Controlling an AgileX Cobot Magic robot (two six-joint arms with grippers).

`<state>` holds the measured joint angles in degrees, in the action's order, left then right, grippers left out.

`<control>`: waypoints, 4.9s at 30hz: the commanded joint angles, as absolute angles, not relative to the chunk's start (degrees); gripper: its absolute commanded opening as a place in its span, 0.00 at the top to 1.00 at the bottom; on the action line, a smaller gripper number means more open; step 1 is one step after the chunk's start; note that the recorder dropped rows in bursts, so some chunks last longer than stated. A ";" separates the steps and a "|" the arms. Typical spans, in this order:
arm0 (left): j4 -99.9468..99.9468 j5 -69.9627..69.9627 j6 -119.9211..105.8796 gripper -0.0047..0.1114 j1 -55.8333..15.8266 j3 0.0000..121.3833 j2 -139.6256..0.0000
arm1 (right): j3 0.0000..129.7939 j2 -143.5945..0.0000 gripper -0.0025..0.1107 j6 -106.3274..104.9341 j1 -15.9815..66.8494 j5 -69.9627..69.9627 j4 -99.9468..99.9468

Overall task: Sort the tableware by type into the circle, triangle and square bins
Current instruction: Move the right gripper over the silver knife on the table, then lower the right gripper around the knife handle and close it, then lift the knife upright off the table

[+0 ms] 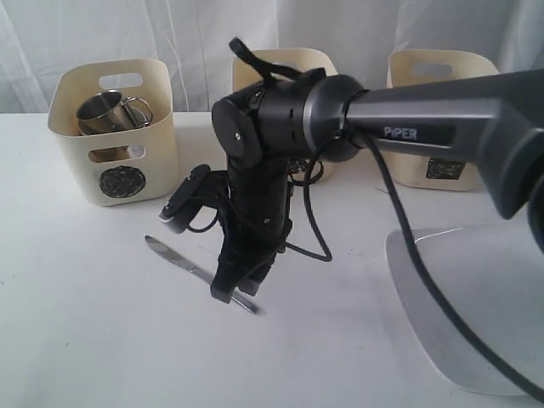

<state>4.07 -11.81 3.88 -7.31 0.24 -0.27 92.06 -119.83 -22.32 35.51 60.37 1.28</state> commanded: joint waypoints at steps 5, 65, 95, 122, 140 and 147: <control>3.66 -12.06 3.98 0.96 -7.43 0.00 0.00 | 91.95 -123.17 0.56 -24.26 35.34 56.04 1.05; 3.66 -12.06 3.98 0.96 -7.43 0.00 0.00 | 71.96 -111.00 0.98 -22.01 34.19 38.07 -17.09; 3.66 -12.06 3.98 0.96 -7.43 0.00 0.00 | 91.33 -125.81 0.64 -17.82 34.29 52.80 -13.17; 3.66 -12.06 3.98 0.96 -7.43 0.00 0.00 | 91.33 -129.29 0.64 -10.28 39.84 55.92 0.96; 3.66 -12.06 3.98 0.96 -7.43 0.00 0.00 | 90.81 -126.61 0.98 -13.90 39.99 53.65 -9.39; 3.66 -12.06 3.98 0.96 -7.43 0.00 0.00 | 80.15 -108.64 0.98 -13.64 39.67 35.30 -10.87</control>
